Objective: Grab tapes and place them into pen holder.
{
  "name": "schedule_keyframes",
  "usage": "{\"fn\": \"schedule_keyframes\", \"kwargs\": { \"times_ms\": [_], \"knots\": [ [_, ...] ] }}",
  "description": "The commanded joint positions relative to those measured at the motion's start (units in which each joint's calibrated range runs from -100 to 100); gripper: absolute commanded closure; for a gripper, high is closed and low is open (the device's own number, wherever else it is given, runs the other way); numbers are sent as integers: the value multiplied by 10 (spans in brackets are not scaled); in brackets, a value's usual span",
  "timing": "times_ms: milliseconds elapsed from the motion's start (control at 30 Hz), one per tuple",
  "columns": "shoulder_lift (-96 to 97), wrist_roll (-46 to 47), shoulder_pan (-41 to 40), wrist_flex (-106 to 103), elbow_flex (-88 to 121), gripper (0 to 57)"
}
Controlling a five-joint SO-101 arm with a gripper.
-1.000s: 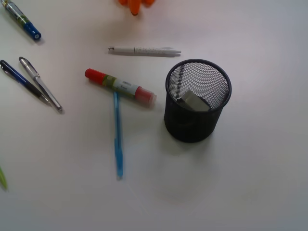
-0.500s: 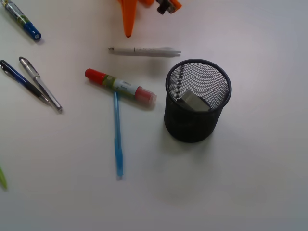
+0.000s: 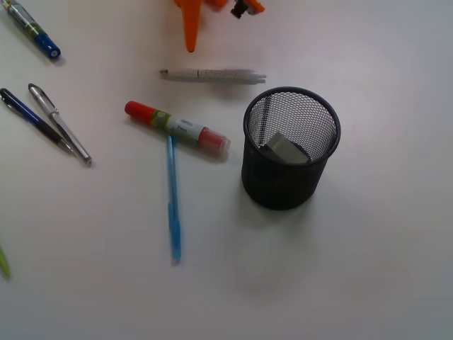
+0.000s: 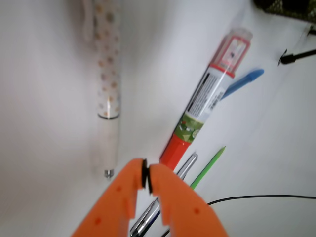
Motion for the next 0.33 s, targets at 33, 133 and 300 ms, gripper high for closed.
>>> {"fn": "schedule_keyframes", "kwargs": {
  "times_ms": [33,133,300],
  "knots": [
    [-5,1,0,3,-13,572],
    [-5,1,0,3,-14,572],
    [-5,-6,1,4,-14,572]
  ]
}}
